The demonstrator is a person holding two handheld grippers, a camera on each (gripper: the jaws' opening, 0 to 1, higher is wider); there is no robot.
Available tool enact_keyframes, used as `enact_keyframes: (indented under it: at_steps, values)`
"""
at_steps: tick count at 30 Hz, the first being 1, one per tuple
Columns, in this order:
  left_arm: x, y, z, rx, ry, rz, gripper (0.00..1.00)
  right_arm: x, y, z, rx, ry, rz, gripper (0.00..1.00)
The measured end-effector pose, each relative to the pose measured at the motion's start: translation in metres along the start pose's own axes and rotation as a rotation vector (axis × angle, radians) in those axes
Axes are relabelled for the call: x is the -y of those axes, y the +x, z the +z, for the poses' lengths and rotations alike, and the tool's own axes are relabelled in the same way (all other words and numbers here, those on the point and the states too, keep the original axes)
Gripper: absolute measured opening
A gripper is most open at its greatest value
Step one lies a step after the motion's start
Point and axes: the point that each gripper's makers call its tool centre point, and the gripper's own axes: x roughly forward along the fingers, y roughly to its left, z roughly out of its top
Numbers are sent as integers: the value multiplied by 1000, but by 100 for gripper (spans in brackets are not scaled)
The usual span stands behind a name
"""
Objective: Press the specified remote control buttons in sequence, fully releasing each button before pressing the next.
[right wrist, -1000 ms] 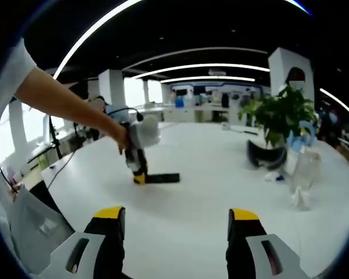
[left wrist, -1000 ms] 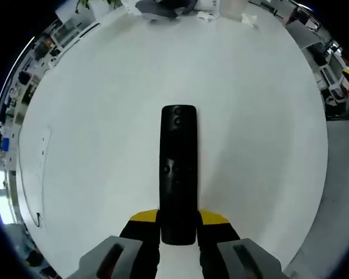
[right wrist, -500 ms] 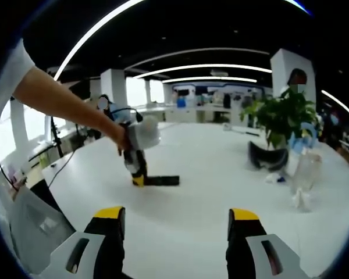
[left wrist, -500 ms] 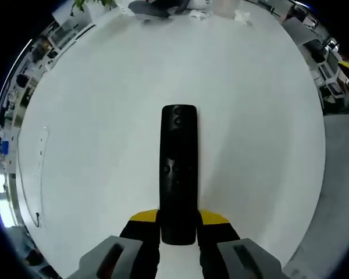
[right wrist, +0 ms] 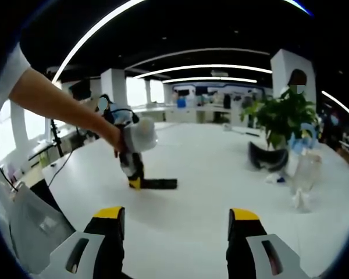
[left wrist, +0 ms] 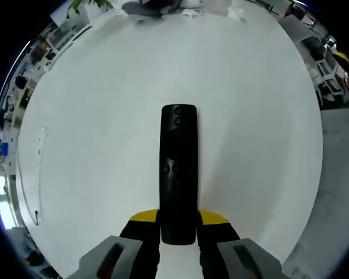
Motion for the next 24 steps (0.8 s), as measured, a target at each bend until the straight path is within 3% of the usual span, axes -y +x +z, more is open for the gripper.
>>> enact_keyframes:
  at_steps: [24]
  values:
    - [26, -3, -12, -13, 16, 4, 23, -5, 1, -5, -26, -20, 19, 70]
